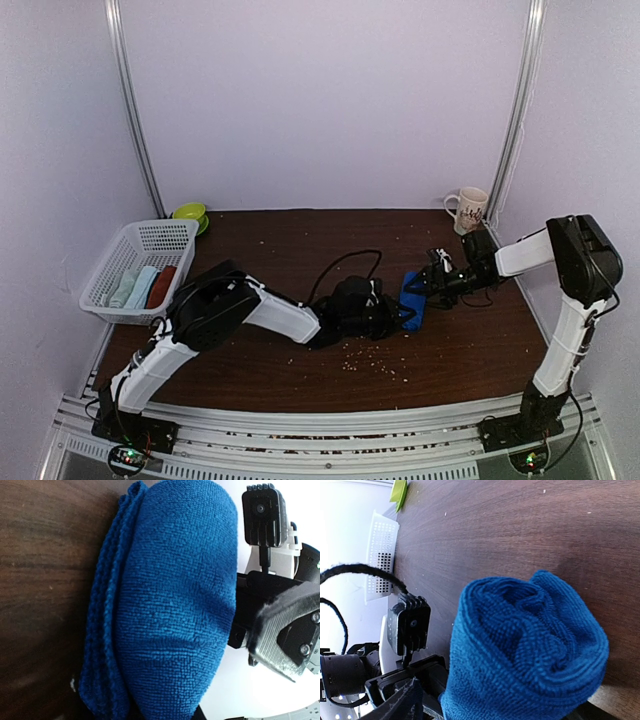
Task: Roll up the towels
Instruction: Pick up the towel from the center of the board.
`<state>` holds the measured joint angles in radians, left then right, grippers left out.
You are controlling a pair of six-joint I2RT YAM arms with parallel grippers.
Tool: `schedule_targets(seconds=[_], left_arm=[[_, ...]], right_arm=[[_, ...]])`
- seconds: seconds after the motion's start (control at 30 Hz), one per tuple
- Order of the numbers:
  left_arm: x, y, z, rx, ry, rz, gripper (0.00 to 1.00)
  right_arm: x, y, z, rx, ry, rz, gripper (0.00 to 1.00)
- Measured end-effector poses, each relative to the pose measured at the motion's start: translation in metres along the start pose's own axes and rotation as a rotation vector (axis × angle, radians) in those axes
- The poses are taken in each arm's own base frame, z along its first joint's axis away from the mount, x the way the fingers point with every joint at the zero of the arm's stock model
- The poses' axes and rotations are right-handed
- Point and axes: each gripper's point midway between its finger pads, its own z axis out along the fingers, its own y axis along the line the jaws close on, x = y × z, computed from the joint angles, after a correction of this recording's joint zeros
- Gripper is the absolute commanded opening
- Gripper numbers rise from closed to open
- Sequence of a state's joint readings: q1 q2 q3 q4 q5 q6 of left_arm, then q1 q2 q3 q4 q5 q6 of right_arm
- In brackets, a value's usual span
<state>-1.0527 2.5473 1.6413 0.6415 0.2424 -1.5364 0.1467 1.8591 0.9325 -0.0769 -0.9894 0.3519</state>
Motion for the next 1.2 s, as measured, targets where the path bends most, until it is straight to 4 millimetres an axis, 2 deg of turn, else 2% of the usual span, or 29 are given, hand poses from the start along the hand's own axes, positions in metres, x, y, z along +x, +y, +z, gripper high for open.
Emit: schedule_targets(seconds=[0.17, 0.43, 0.57, 0.6, 0.63, 0.73, 0.87, 1.07, 1.2], left_arm=[[-0.002, 0.000, -0.005, 0.033, 0.003, -0.034, 0.00], [-0.003, -0.001, -0.008, 0.055, 0.018, -0.073, 0.00], [-0.004, -0.001, -0.008, 0.064, 0.028, -0.082, 0.00], [-0.004, -0.001, -0.008, 0.067, 0.030, -0.083, 0.01], [-0.004, 0.000, -0.009, 0.068, 0.033, -0.085, 0.02], [-0.003, -0.001, -0.011, 0.081, 0.035, -0.081, 0.08], [-0.001, 0.000, -0.017, 0.082, 0.040, -0.076, 0.19], [0.004, 0.004, -0.028, 0.049, 0.050, -0.038, 0.31], [0.006, 0.000, -0.044, 0.028, 0.051, -0.001, 0.37]], right_arm=[[0.001, 0.004, 0.005, -0.012, 0.010, -0.010, 0.83], [0.003, 0.004, 0.015, -0.031, 0.024, -0.024, 0.61], [0.004, 0.003, 0.019, -0.043, 0.030, -0.019, 0.43], [0.004, 0.003, 0.020, -0.048, 0.032, -0.016, 0.28], [0.005, 0.004, 0.020, -0.054, 0.035, -0.011, 0.20], [0.004, 0.009, 0.021, -0.078, 0.037, -0.015, 0.07], [0.007, 0.013, 0.022, -0.098, 0.046, -0.005, 0.00], [0.012, 0.021, 0.023, -0.114, 0.061, -0.012, 0.00], [0.012, 0.032, 0.017, -0.135, 0.063, -0.023, 0.00]])
